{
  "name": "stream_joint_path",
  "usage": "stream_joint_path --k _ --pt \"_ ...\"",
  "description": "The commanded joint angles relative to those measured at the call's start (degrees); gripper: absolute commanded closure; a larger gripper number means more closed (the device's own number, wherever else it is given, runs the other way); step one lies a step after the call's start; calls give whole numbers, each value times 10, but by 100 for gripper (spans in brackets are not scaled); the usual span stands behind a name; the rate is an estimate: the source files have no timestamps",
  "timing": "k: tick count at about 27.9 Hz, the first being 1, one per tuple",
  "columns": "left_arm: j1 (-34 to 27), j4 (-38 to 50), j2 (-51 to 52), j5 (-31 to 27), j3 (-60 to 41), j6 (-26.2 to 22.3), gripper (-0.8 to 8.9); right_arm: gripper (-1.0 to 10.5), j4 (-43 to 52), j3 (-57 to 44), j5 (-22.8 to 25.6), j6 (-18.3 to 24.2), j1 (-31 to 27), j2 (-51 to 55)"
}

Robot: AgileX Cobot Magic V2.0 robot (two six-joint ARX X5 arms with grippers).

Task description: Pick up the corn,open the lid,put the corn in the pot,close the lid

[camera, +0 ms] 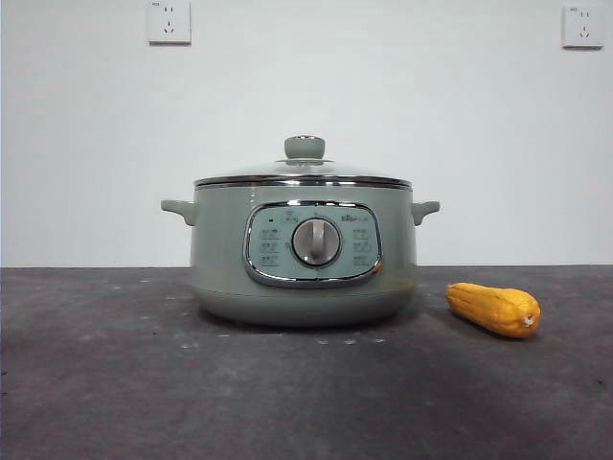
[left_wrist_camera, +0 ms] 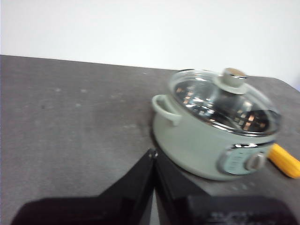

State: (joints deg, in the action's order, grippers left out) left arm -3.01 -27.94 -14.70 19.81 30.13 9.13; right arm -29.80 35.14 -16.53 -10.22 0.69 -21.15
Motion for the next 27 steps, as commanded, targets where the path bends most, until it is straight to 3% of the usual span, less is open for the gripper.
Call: stream_joint_path --k 1,11,24,25,26,27 --pt "-2 -40 -31 18 55 -26 821 958 -59 70 -12 55 0 -41" --pt "6 -162 -127 32 234 -68 821 958 -231 251 -16 135 0 -143" --pt "20 -192 -155 32 271 -78 796 935 -269 277 -16 135 0 -158" --pt "20 -192 -155 33 271 -78 739 902 -270 277 -16 135 0 -158" --pt "20 -192 -155 37 271 -78 610 807 -270 277 -17 135 0 -158" --pt "20 -192 -155 47 271 -78 404 647 -270 277 -17 135 0 -158"
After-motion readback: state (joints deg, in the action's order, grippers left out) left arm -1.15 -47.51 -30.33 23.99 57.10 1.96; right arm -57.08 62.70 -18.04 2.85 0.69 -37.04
